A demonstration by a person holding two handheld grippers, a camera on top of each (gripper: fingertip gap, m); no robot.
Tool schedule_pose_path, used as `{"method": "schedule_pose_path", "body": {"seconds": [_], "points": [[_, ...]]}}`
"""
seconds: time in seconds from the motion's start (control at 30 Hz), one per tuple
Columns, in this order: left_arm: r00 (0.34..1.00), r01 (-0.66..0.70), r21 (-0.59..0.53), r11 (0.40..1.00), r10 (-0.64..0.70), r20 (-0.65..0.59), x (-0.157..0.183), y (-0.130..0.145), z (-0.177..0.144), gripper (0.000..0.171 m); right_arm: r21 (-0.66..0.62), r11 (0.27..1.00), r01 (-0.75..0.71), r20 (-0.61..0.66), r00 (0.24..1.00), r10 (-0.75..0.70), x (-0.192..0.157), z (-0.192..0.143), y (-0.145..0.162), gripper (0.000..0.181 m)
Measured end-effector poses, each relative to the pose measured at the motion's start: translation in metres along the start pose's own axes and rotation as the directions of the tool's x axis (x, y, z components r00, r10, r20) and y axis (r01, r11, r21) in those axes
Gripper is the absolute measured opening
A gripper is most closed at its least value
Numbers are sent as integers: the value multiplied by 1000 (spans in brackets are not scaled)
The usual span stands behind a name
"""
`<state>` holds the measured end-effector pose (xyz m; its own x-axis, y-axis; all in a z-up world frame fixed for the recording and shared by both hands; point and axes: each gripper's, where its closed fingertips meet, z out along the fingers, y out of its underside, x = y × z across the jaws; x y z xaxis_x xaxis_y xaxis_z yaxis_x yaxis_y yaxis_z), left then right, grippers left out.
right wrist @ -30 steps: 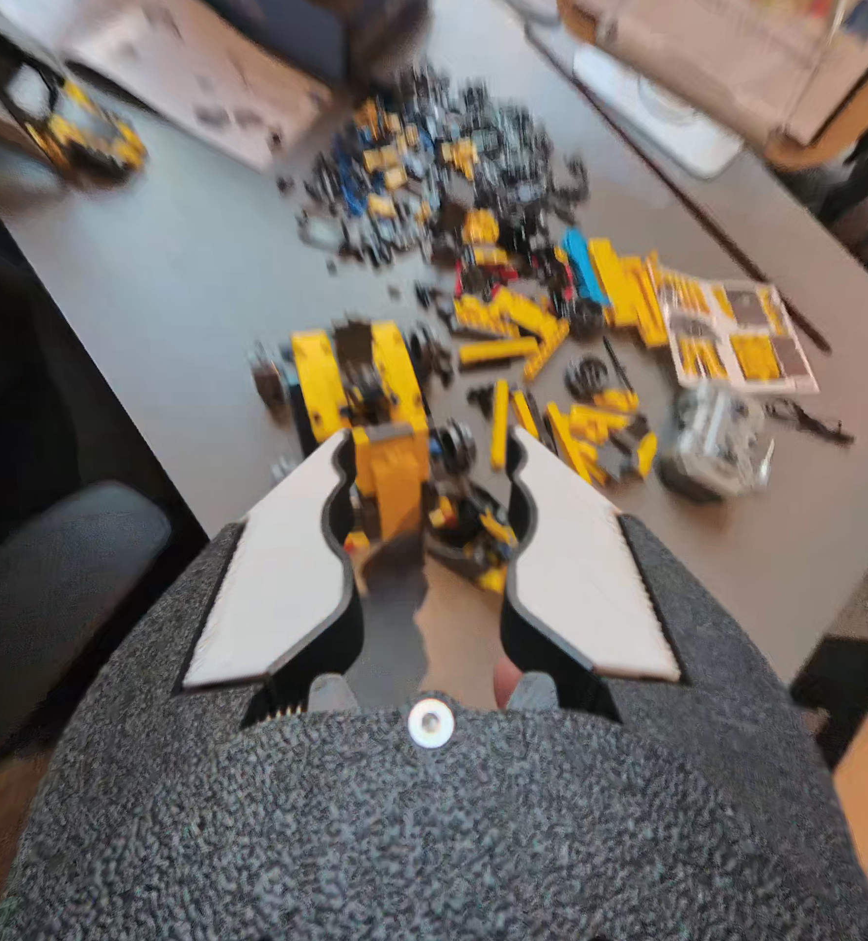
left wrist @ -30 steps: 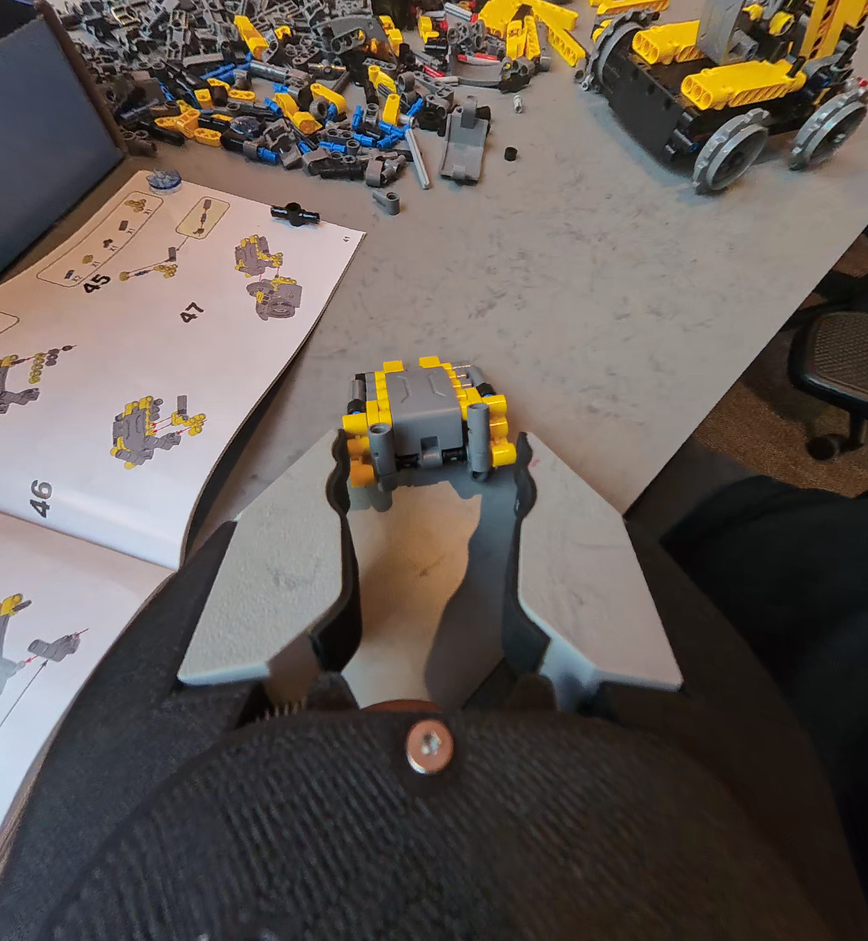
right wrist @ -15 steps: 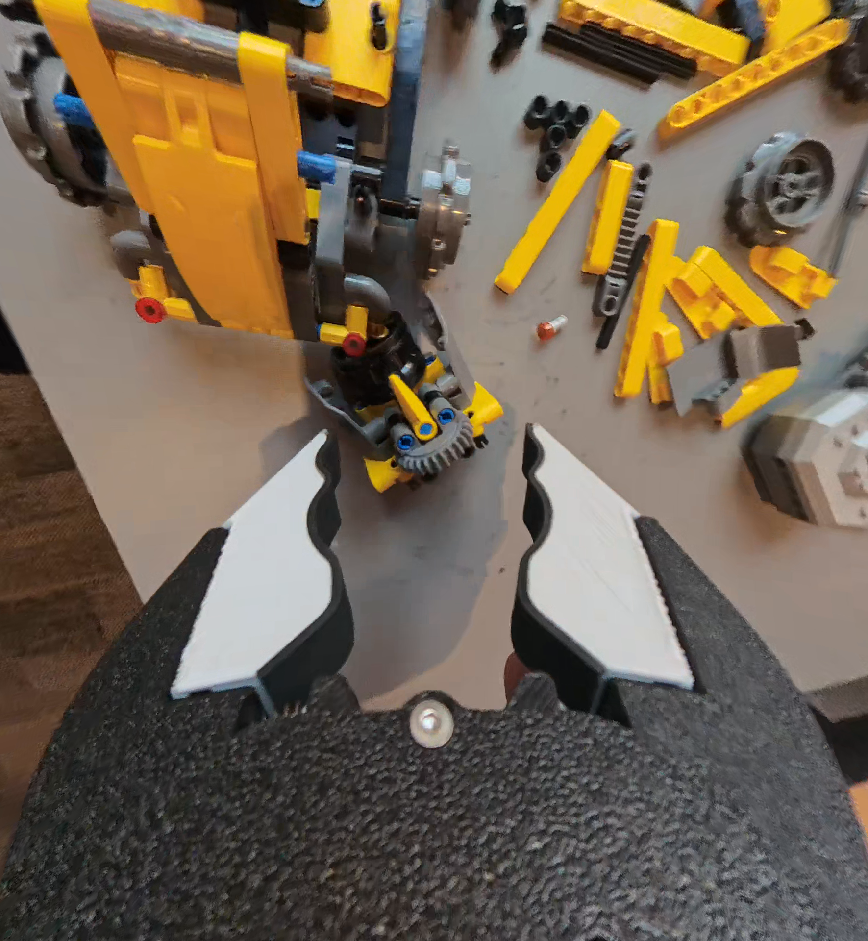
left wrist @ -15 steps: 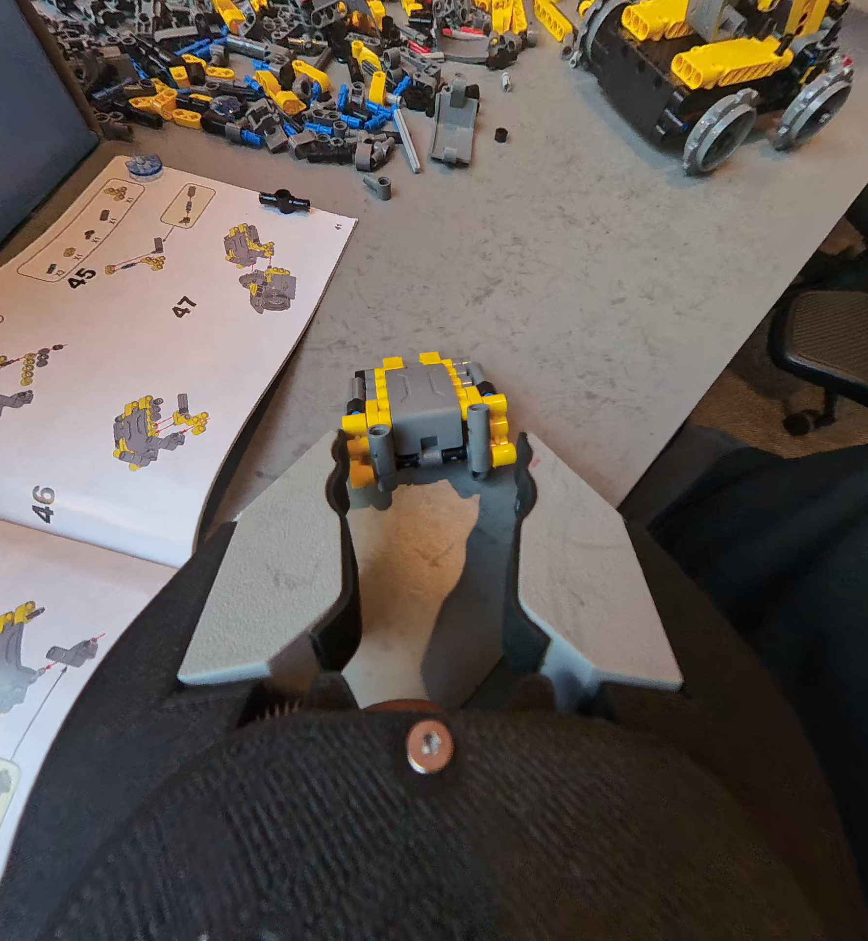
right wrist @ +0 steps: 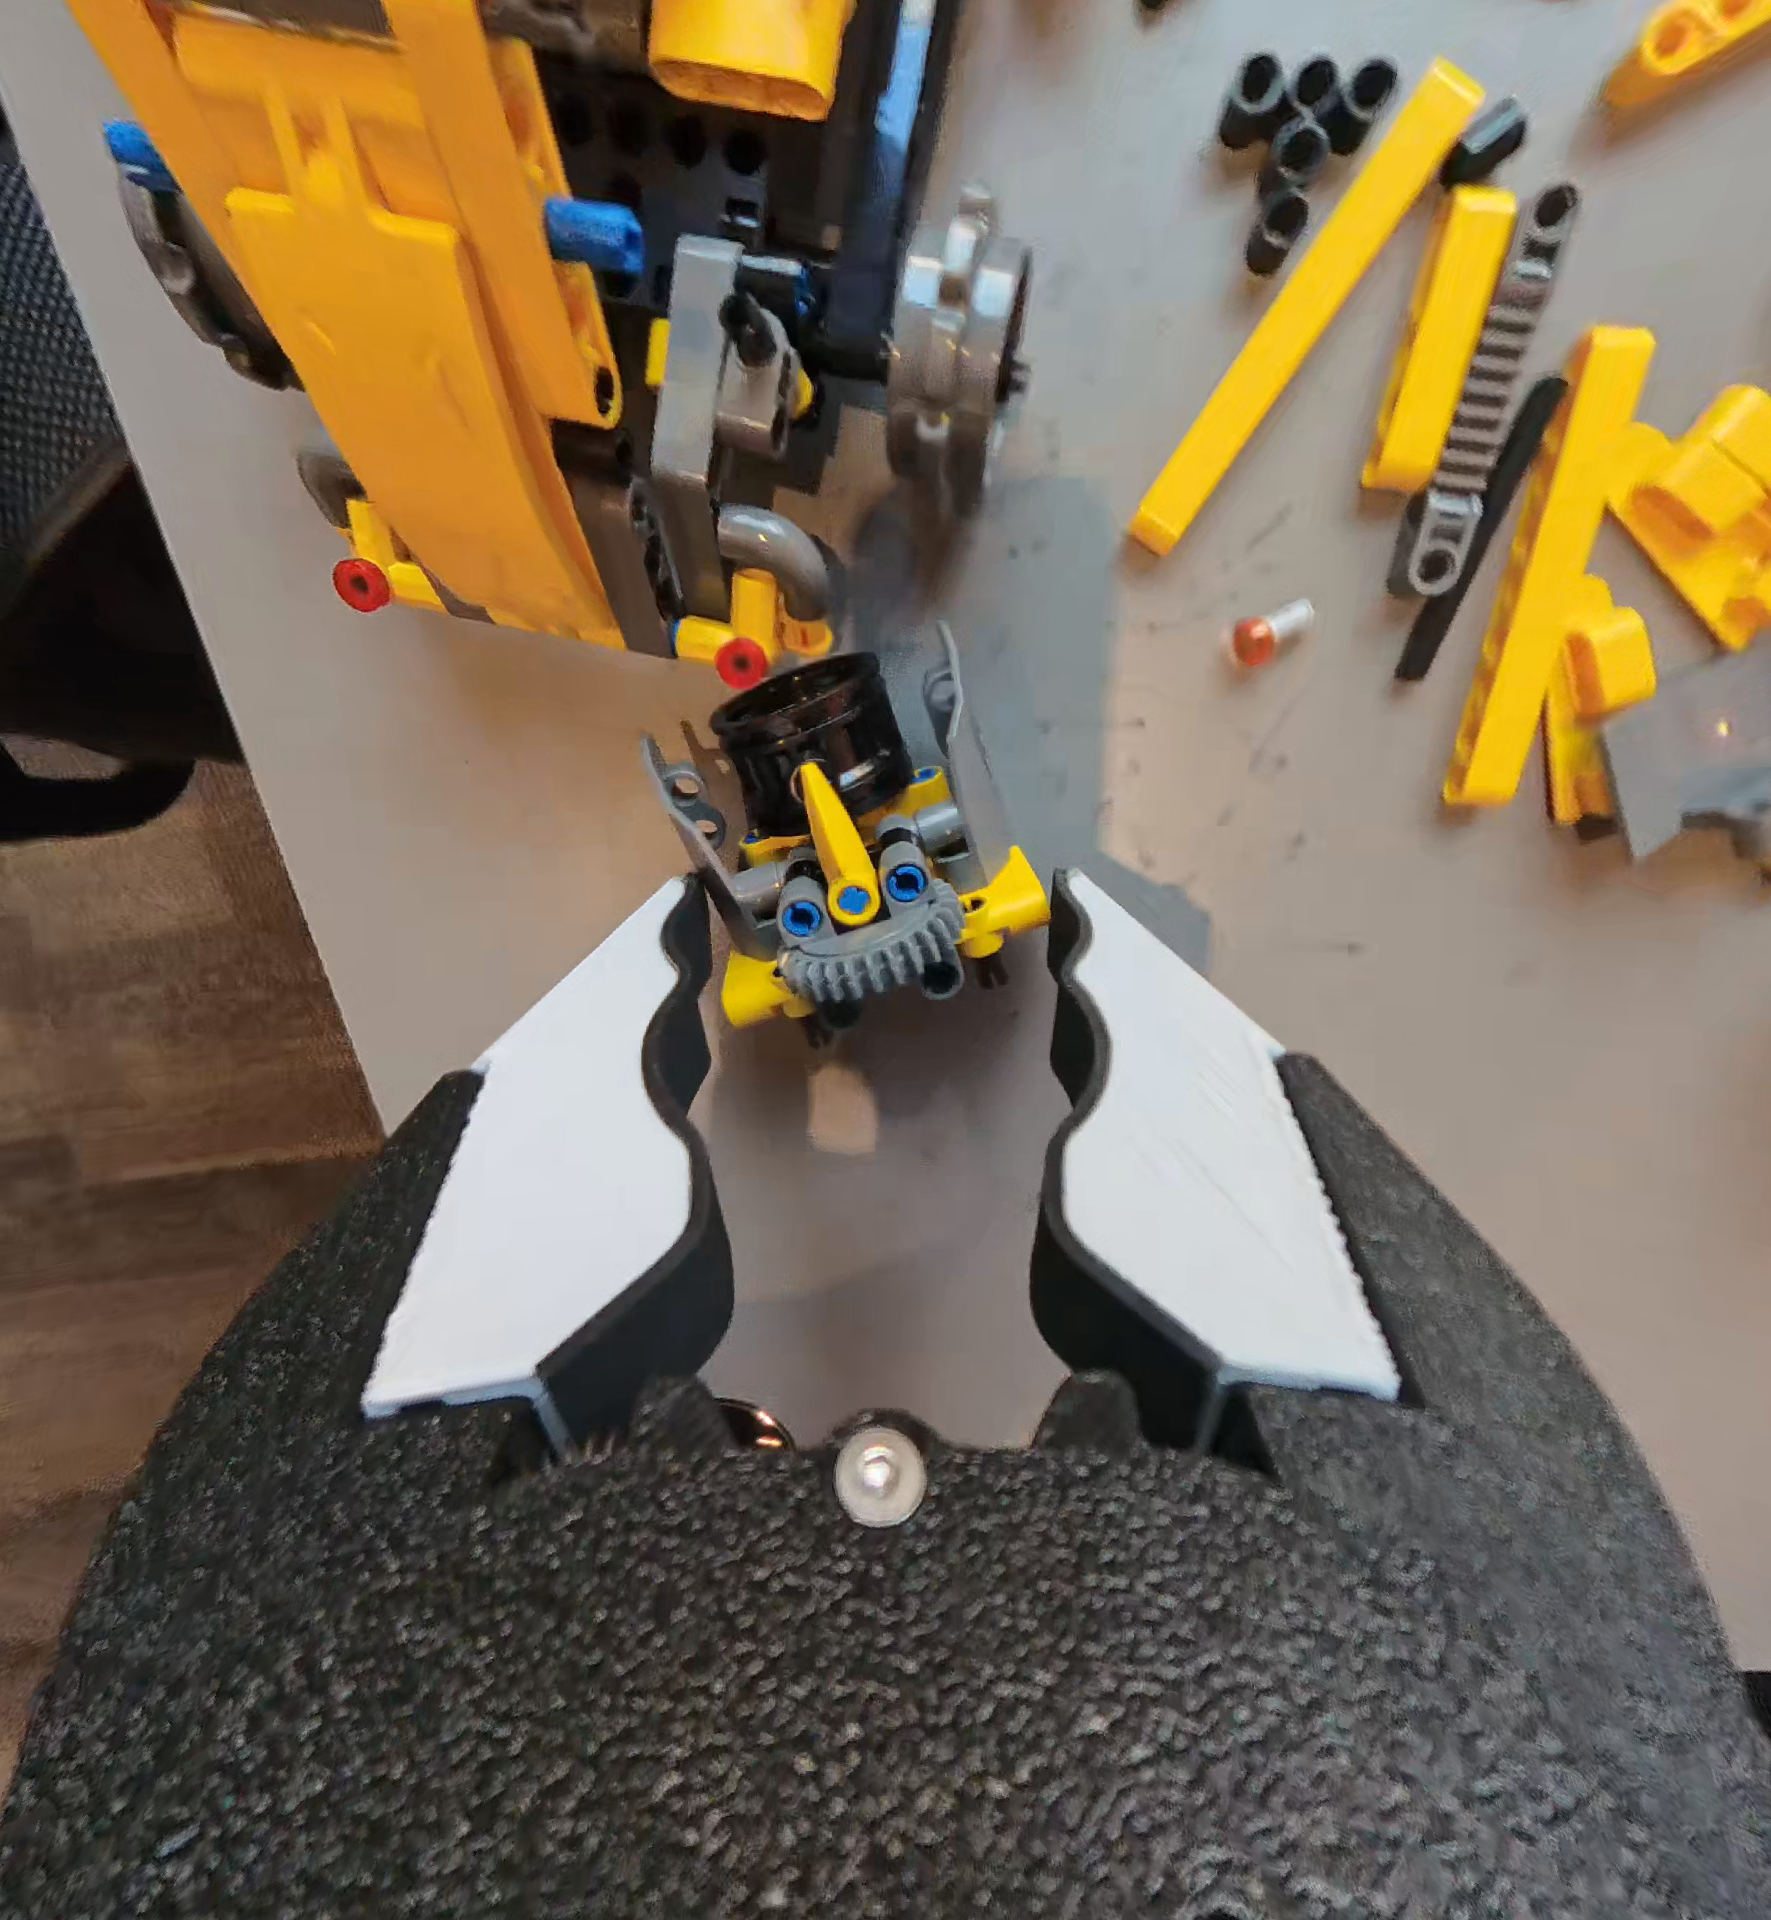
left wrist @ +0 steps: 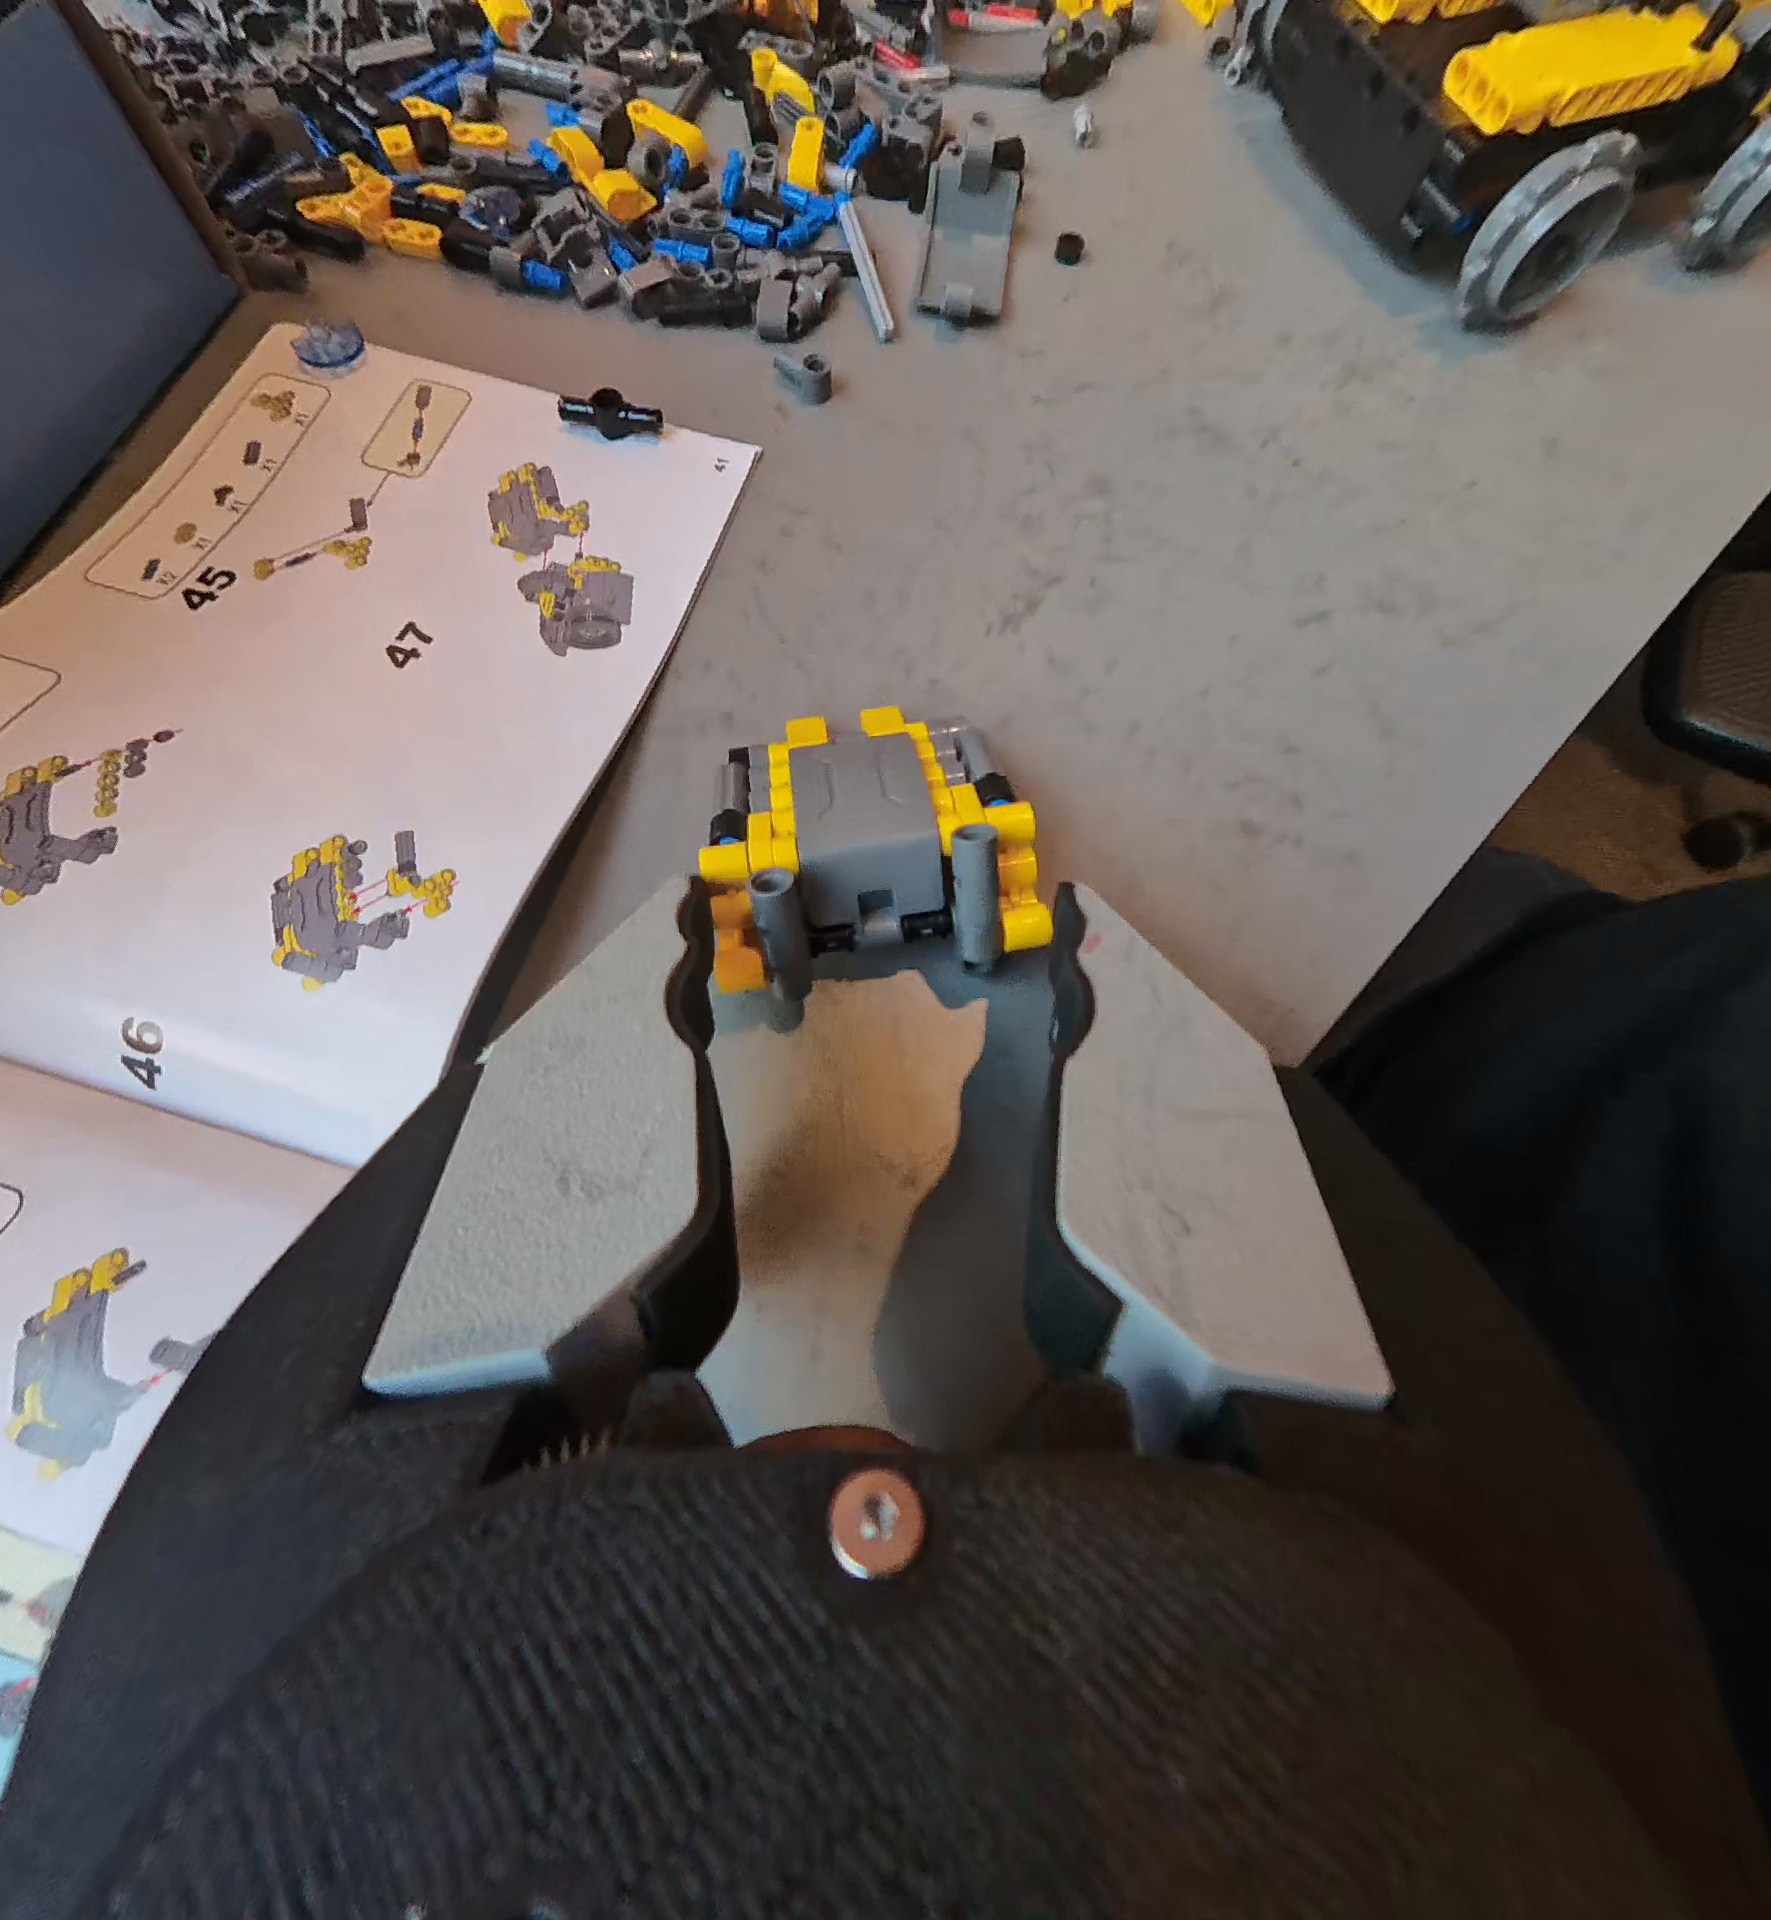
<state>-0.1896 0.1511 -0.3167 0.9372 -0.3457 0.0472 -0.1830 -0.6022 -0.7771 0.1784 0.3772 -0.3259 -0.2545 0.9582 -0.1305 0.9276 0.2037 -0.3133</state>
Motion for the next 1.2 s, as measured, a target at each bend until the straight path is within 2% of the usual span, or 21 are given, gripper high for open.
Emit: {"method": "schedule_pose_path", "body": {"seconds": [0.13,0.3,0.4,0.53,0.67,1.0,1.2], "points": [[1000,5,15,1000,-5,-10,0,2,-3,63,87,991,-103,-35,994,107,3,-8,11,63],[1000,-1,27,1000,2,-15,-2,5,-6,63,231,953,-196,-30,978,208,3,-12,11,63],[1000,-6,27,1000,6,-17,-3,8,-8,63,201,953,-226,-33,971,237,0,-2,17,62],[1000,0,37,999,1,-12,-5,11,-11,63,225,939,-260,-35,961,275,-2,0,14,67],[1000,2,45,999,-2,-5,-7,11,-12,62,229,939,-258,-68,958,279,-2,0,14,62],[1000,-7,64,998,7,-3,-6,11,-14,62,396,847,-354,22,926,377,-9,-8,15,61],[1000,-10,81,997,10,-2,-6,10,-15,62,458,823,-335,9,928,372,-10,-23,8,61]]}}
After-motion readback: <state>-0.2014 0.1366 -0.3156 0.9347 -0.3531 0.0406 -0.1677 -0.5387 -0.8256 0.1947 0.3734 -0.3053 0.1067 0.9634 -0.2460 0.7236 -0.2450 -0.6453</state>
